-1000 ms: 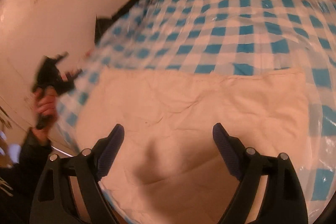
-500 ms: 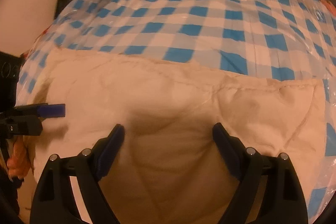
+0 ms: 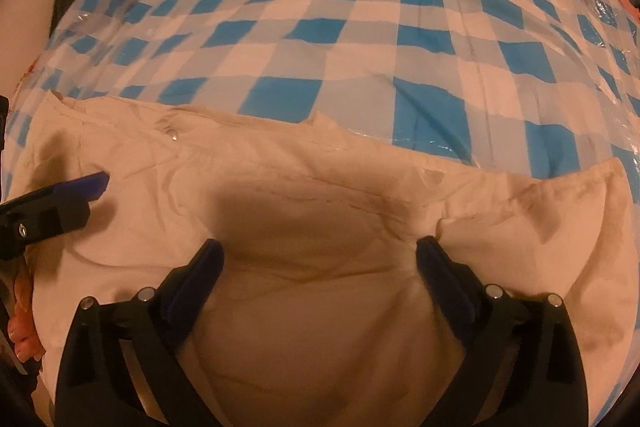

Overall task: Fold large clothes
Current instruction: 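Press both grippers on the folded jacket to flatten it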

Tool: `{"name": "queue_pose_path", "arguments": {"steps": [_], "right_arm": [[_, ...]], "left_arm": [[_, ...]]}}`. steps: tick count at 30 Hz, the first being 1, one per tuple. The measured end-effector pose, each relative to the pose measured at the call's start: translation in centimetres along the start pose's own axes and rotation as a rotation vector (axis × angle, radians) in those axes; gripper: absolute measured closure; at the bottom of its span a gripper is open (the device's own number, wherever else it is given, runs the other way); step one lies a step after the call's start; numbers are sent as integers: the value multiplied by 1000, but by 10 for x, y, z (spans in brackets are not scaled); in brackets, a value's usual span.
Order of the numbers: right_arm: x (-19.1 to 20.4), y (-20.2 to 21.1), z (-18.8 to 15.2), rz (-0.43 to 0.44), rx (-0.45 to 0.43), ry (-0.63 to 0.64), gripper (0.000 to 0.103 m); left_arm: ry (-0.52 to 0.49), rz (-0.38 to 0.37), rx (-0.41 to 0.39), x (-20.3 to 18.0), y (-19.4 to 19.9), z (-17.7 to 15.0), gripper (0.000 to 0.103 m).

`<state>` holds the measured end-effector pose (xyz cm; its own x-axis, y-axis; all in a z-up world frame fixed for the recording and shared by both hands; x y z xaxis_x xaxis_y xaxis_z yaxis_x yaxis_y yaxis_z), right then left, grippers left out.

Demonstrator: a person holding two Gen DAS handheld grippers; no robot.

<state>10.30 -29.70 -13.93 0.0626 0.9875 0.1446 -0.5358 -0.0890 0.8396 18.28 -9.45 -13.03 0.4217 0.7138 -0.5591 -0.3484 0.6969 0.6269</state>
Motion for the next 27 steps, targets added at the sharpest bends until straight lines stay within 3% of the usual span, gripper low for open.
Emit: {"name": "queue_pose_path", "arguments": {"steps": [6, 10, 14, 18, 22, 27], "right_arm": [[-1, -7, 6, -12, 27, -1, 7], [-11, 45, 5, 34, -86, -39, 8], [-36, 80, -6, -33, -154, -46, 8], [-69, 69, -22, -28, -141, -127, 7], [-65, 53, -26, -73, -165, -96, 7], [-73, 42, -29, -34, -147, -130, 7]], "left_arm": [[90, -11, 21, 17, -4, 11, 36], [122, -6, -69, 21, 52, 15, 36], [128, 86, -119, 53, 94, 11, 36], [196, 87, -123, 85, 94, 8, 36], [147, 117, -137, 93, 79, 4, 36], [144, 111, -133, 98, 71, 2, 36]]}}
Point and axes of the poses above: each gripper's, at about its wrist camera, not at the fingertips, and y roughly against the way its jaws point, x to its left, z to its top, the point moved 3 cm from there along -y, roughly the way its jaws point, and after that the axes turned 10 degrees about -x, right-handed, at the moved point
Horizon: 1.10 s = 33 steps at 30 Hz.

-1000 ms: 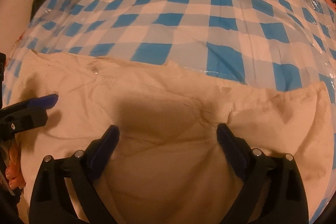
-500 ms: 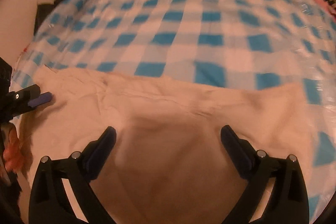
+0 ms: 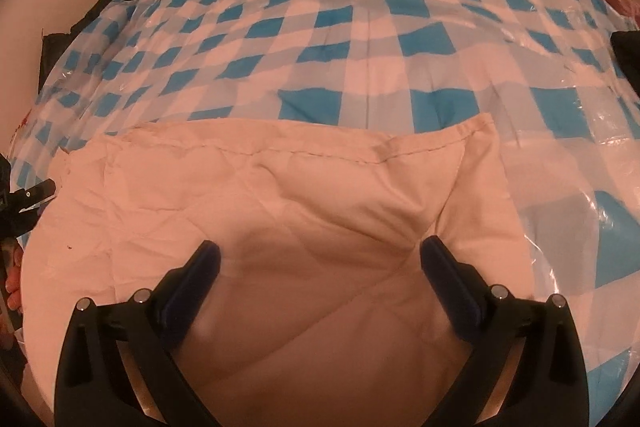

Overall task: Fold large clothes
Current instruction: 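Press both grippers on the folded jacket to flatten it, then grasp the side of the cream jacket with the left gripper and lift it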

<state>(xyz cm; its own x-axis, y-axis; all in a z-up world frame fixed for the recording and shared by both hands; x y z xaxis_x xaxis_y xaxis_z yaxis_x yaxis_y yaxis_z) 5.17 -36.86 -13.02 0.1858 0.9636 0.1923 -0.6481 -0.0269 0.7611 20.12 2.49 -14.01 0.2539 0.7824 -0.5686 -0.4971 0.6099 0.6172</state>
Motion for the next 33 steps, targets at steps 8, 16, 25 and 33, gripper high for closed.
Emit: {"name": "queue_pose_path", "arguments": {"steps": [8, 16, 25, 33], "right_arm": [[3, 90, 5, -6, -131, 17, 7], [-38, 64, -54, 16, -85, -87, 7], [-40, 76, -49, 23, -63, -125, 7], [-14, 120, -82, -63, -83, 44, 7]], "left_arm": [[-38, 2, -124, -22, 86, -1, 36], [3, 69, -100, 27, 74, -35, 34], [-2, 97, -116, 20, 91, -38, 34], [-8, 82, -136, 15, 147, -66, 31]]}}
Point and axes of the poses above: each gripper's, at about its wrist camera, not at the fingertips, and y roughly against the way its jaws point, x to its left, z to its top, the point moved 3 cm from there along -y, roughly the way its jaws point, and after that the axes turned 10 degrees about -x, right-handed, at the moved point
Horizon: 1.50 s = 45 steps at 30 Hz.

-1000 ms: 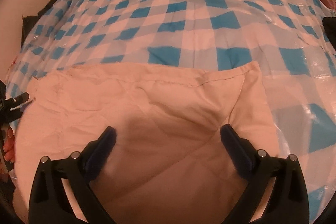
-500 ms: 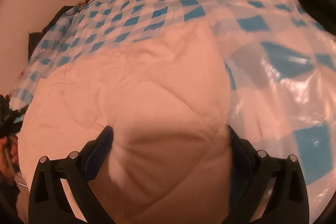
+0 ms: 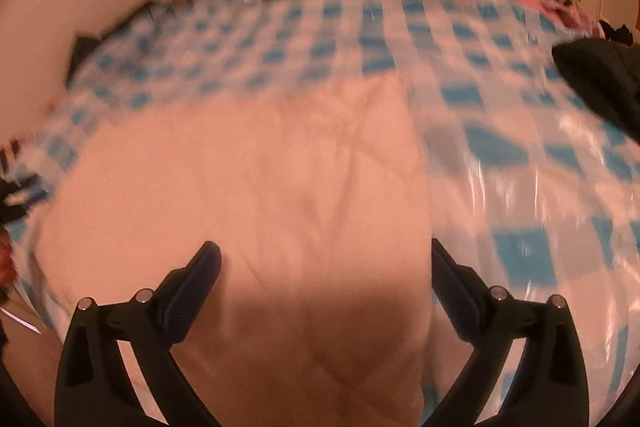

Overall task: Fold large clothes
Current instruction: 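Grasp the side of the cream jacket with the left gripper and lift it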

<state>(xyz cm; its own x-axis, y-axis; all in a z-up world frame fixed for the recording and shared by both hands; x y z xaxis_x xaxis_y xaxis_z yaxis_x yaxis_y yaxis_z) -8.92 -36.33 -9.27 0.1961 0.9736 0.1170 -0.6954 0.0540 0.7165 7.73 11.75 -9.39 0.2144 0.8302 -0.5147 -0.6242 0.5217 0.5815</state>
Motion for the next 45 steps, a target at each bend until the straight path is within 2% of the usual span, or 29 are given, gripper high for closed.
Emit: {"name": "queue_pose_path", "arguments": {"steps": [1, 2, 3, 4, 5, 7, 8, 10, 12, 14, 16, 18, 20, 23, 27, 31, 32, 34, 38, 40, 42, 45], "right_arm": [[-4, -10, -10, 19, 40, -20, 7], [-13, -21, -18, 74, 73, -98, 7], [-21, -23, -20, 105, 74, -159, 7], [-23, -22, -18, 107, 83, -178, 7], [-21, -17, -14, 71, 84, -171, 7], [-14, 2, -6, 33, 36, -128, 7], [-7, 21, 0, 9, -21, -88, 7], [10, 57, 5, 1, -124, -28, 7], [28, 87, 7, 44, -201, 2, 7], [58, 106, 4, 147, -219, 36, 7], [103, 107, -1, 205, -193, 168, 7], [156, 101, -16, 235, -167, 358, 7], [202, 88, -30, 243, -136, 515, 7], [246, 67, -52, 227, -100, 685, 7], [271, 37, -79, 124, -68, 900, 7], [268, 19, -92, 10, -73, 1025, 7], [267, 12, -90, -6, -68, 1018, 7], [253, 8, -76, 40, -48, 905, 7], [200, 6, -27, 275, 23, 322, 8], [183, 4, -18, 341, 42, 162, 9], [178, 5, -14, 372, 48, 100, 9], [178, 4, -13, 387, 61, 91, 9]], "left_arm": [[7, 21, 39, 6, -7, -8, 31], [14, 28, 88, 11, -16, -16, 31], [10, 24, 105, 15, -22, -23, 31], [-2, 30, 96, 14, -21, -25, 31], [6, 40, 90, 12, -16, -24, 31], [57, 7, 72, 11, -3, -18, 31], [81, -27, 57, 9, 10, -13, 31], [97, -50, 31, 8, 32, -9, 30], [165, -99, 6, 15, 60, -9, 24], [253, -135, -4, 28, 80, -15, 20], [312, -153, 1, 38, 91, -25, 20], [376, -167, 15, 47, 98, -40, 20], [443, -191, 38, 53, 101, -56, 20], [495, -210, 71, 55, 97, -77, 20], [543, -239, 102, 53, 85, -91, 20], [600, -272, 124, 50, 69, -101, 19], [616, -278, 128, 49, 65, -104, 19], [650, -294, 133, 46, 57, -110, 19], [697, -329, 134, 39, 45, -116, 19], [712, -332, 132, 37, 38, -117, 18], [733, -344, 121, 35, 32, -116, 18], [779, -377, 76, 34, 20, -109, 17]]}}
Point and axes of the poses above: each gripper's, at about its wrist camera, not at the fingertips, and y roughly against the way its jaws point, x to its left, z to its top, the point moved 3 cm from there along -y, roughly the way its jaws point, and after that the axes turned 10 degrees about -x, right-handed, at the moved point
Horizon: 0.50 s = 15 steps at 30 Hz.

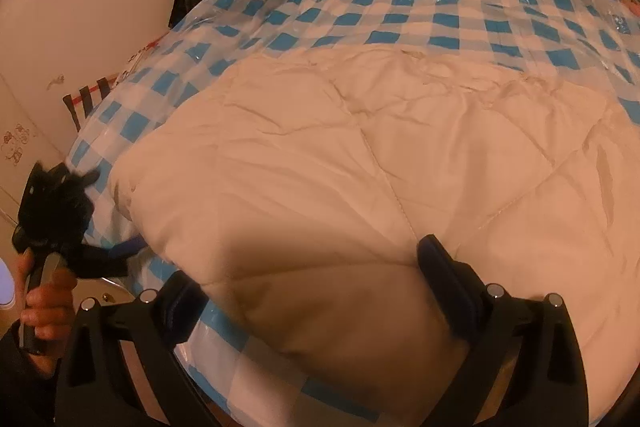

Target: Fold large clothes

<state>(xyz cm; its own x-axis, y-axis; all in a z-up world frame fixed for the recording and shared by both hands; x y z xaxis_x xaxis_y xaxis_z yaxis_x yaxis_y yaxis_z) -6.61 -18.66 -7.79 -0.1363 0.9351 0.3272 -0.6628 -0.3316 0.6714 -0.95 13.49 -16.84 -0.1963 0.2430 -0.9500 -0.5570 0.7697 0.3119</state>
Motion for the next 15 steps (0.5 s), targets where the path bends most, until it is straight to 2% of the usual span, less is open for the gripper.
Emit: {"name": "queue_pose_path", "arguments": {"steps": [2, 5, 9, 10, 13, 14, 15], "right_arm": [[-1, -1, 2, 9, 3, -8, 9], [-3, -3, 6, 22, 10, -11, 9], [6, 1, 0, 20, 47, 83, 9], [8, 6, -1, 37, 44, 93, 9], [-3, 32, 9, 156, -41, -16, 9], [-15, 43, 18, 151, -88, -73, 9], [-29, 50, 29, 107, -130, -111, 9]], "left_arm": [[17, -19, -29, 1, -6, 4, 17], [23, 2, -64, -2, -21, 13, 16], [86, 35, -100, 7, -35, 22, 18], [89, 52, -106, 9, -36, 24, 33], [54, 119, -108, 17, -36, 27, 60], [53, 130, -108, 21, -35, 28, 62], [55, 130, -111, 23, -34, 28, 65]]}}
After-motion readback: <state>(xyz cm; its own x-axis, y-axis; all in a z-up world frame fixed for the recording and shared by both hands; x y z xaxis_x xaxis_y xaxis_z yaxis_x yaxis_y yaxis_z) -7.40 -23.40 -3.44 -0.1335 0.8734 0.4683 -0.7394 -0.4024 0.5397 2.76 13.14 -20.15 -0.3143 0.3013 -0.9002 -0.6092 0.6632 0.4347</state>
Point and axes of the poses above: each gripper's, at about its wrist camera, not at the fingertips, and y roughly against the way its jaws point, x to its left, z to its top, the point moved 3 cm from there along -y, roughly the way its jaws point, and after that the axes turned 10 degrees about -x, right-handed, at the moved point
